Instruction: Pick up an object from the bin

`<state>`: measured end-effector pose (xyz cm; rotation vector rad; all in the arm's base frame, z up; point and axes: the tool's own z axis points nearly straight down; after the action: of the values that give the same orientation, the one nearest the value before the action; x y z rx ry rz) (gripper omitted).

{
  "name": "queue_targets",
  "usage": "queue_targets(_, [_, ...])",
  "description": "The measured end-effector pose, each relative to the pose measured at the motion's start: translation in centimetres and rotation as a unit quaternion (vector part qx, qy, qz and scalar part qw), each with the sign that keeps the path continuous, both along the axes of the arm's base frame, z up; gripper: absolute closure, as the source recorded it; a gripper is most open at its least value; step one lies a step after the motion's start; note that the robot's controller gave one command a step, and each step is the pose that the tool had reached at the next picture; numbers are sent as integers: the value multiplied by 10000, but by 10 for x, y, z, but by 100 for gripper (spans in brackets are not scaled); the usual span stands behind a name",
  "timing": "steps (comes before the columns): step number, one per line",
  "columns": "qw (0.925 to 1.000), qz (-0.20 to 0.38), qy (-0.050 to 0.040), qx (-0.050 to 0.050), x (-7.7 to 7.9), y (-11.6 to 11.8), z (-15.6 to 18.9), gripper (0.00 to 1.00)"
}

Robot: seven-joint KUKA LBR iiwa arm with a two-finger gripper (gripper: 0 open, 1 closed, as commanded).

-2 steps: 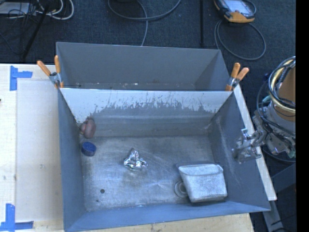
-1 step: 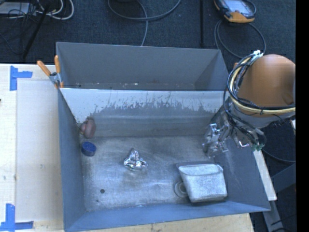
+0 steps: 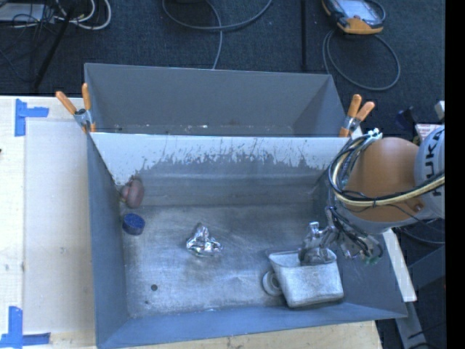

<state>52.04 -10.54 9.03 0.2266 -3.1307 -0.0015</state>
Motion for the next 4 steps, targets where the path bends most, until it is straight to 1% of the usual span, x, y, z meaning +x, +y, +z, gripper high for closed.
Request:
queue_targets(1, [9997, 0, -230, -10, 11, 1, 8, 0])
queue_targets(2, [9975, 711, -46, 13, 75, 68, 22, 0])
queue_targets(3, [9960, 893, -29, 1, 56, 175, -18, 0])
queue_targets(4, [9990, 456, -35, 3, 49, 223, -18, 0])
